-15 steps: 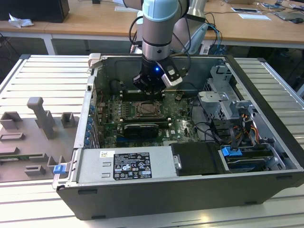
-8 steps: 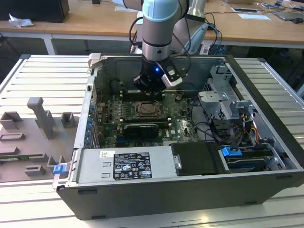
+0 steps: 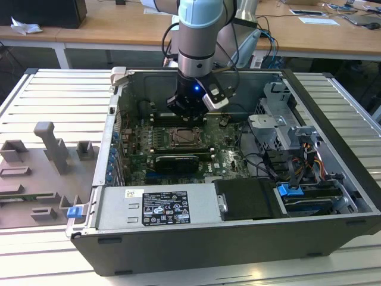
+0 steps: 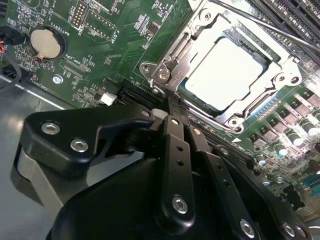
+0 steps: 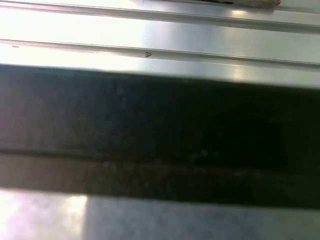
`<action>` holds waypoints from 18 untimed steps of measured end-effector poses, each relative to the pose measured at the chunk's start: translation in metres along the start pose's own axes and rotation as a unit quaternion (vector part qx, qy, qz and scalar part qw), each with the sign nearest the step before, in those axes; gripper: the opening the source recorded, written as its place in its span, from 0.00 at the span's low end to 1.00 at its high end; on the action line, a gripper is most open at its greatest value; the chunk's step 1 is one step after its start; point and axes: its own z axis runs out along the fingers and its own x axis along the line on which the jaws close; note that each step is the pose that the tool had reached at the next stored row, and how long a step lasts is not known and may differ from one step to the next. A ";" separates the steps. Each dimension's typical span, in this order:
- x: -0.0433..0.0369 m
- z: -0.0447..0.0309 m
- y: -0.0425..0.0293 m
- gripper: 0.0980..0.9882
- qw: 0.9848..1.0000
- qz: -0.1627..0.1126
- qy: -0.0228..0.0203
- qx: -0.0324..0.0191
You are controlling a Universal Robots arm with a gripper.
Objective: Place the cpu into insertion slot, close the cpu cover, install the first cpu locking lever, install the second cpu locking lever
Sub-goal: 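Install the first cpu locking lever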
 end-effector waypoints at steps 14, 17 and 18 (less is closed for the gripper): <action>-0.0002 -0.0121 0.0007 0.01 1.000 0.000 0.000 -0.001; -0.0001 -0.0123 -0.0005 0.01 1.000 0.000 0.000 -0.001; -0.0001 -0.0123 -0.0008 0.01 1.000 0.000 0.000 0.000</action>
